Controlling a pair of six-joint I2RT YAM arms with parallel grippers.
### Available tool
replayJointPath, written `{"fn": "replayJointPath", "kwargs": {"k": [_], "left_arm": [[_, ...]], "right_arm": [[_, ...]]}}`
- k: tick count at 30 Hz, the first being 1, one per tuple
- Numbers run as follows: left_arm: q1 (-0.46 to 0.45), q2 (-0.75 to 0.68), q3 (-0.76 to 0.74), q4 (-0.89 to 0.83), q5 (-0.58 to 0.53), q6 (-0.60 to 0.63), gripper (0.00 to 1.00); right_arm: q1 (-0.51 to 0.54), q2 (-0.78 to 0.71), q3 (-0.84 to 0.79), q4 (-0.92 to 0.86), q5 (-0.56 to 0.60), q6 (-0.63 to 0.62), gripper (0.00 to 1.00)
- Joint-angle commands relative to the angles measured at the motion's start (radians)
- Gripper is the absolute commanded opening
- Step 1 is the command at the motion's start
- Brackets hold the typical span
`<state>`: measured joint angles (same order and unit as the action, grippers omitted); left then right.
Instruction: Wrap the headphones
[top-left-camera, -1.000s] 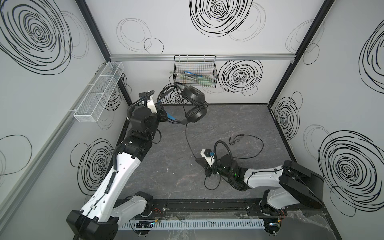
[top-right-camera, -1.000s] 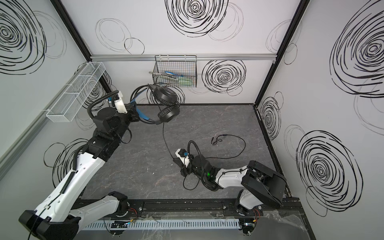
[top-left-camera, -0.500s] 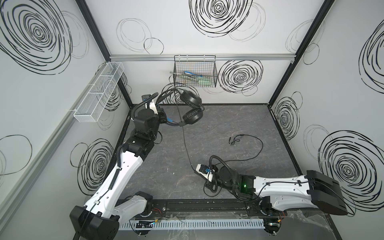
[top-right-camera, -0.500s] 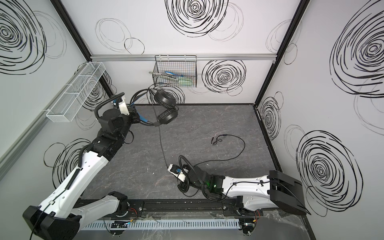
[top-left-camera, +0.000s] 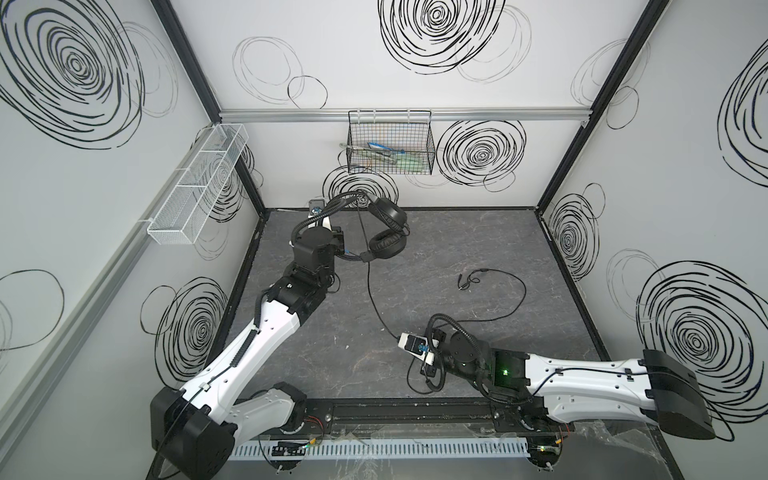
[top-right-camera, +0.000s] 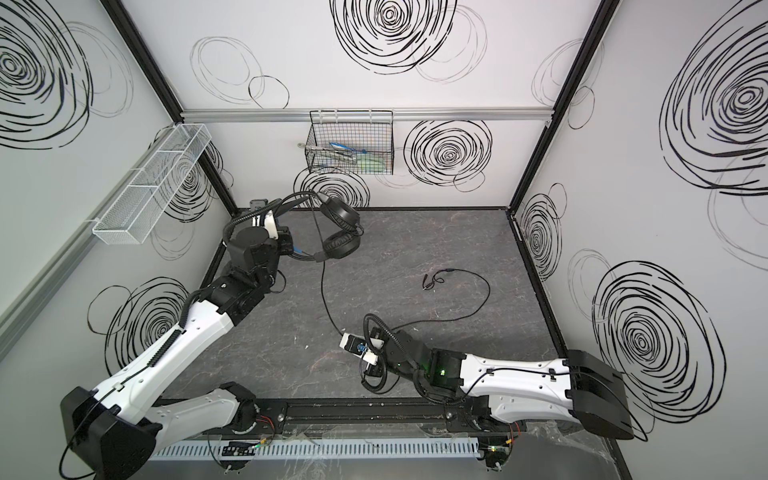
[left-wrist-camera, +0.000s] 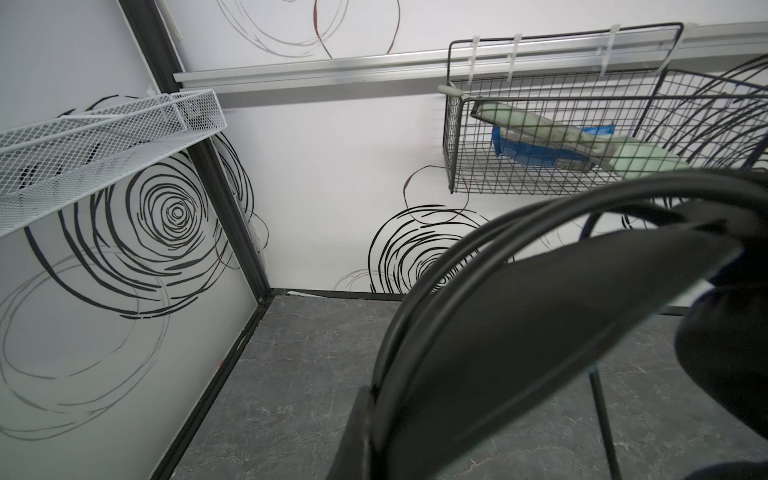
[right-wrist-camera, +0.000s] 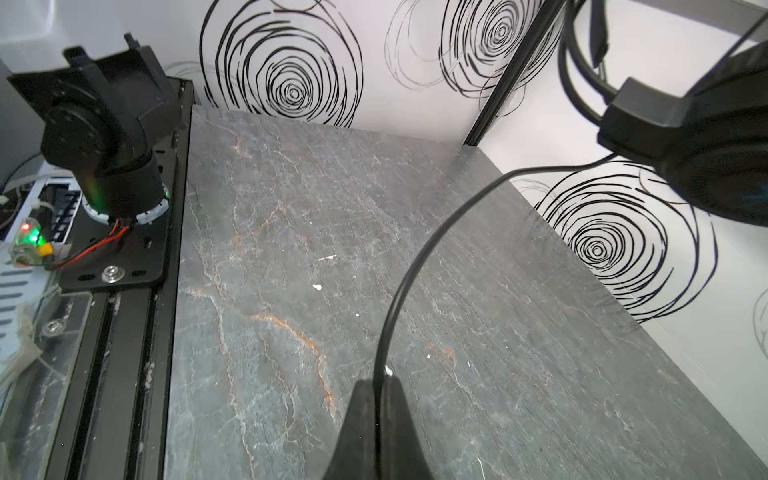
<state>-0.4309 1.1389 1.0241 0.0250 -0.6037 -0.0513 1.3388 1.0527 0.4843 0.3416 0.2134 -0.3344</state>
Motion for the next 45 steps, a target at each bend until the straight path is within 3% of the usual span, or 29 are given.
{"fn": "replayJointPath", "kwargs": {"k": [1,6,13,28,36,45], "left_arm": [[0.005,-0.007,0.011,0.156,-0.057,-0.032,0.00],[0.010,0.006,0.017,0.136,-0.019,-0.081,0.00],[0.088,-0.004,0.039,0.060,0.184,-0.260,0.00],[0.099,-0.039,0.056,0.015,0.321,-0.418,0.00],[0.100,-0.035,0.049,0.019,0.279,-0.396,0.00],[0.097,-0.023,0.003,0.054,0.151,-0.255,0.00]], "right_arm": [[0.015,-0.018,0.043,-0.033,-0.034,-0.025,0.00],[0.071,-0.008,0.047,-0.024,-0.035,-0.023,0.00],[0.129,0.089,0.065,-0.021,0.019,-0.019,0.00],[0.135,0.234,0.107,0.079,0.009,0.022,0.00],[0.186,0.266,0.159,0.055,0.023,0.019,0.00],[0.271,0.147,0.211,-0.057,0.082,-0.042,0.00]]}}
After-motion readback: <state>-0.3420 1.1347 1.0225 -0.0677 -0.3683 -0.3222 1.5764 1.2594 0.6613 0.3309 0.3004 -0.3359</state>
